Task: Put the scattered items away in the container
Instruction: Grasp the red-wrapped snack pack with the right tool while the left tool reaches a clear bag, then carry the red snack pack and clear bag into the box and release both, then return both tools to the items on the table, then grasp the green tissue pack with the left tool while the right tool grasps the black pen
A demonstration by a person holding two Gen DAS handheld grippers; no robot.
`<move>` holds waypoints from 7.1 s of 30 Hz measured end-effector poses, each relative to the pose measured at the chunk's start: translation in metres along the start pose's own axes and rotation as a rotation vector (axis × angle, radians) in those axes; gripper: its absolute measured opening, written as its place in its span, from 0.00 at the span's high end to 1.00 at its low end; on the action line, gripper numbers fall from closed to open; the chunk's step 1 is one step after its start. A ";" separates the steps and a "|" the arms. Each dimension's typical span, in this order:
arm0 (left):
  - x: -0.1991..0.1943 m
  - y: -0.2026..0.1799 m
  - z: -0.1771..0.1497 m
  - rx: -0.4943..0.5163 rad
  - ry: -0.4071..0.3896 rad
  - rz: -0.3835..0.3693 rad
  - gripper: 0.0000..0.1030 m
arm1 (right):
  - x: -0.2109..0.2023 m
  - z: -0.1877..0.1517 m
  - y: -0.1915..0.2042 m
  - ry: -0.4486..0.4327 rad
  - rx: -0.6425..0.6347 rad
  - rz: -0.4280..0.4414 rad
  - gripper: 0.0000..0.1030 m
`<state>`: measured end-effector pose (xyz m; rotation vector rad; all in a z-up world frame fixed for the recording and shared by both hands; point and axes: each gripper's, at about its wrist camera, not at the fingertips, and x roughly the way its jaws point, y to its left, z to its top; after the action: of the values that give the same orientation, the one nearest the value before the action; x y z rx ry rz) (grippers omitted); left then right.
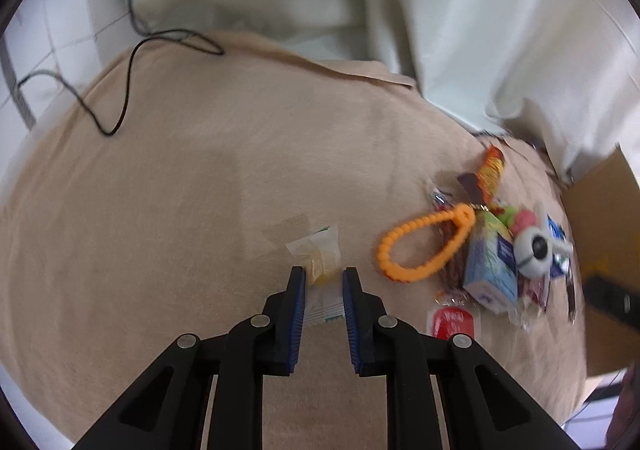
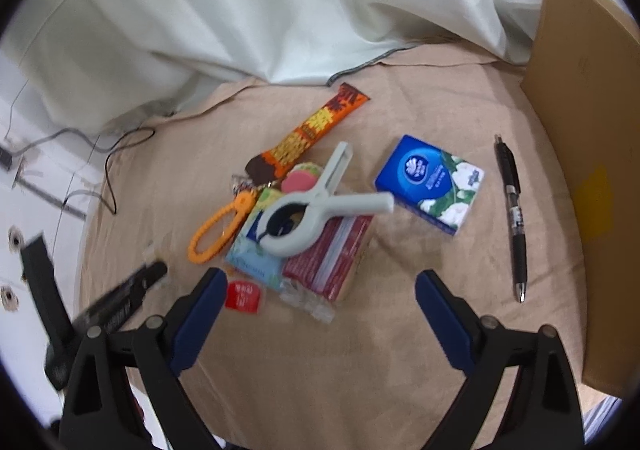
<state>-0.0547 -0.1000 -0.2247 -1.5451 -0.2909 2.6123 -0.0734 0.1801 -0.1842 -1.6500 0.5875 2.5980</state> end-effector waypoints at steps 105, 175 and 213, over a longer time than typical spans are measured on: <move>-0.021 -0.507 0.026 0.710 0.136 -0.446 0.81 | -0.178 0.001 -0.287 -0.140 0.289 -0.277 0.58; -0.033 -0.145 0.003 0.383 0.029 -0.017 0.37 | -0.076 0.006 -0.016 -0.158 -0.279 -0.201 0.13; 0.009 -0.145 0.010 0.319 0.051 -0.016 0.48 | -0.011 0.015 -0.105 -0.035 0.000 -0.213 0.36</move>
<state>-0.0703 0.0426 -0.1968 -1.4866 0.1133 2.4529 -0.0602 0.2846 -0.2010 -1.5676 0.3857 2.4694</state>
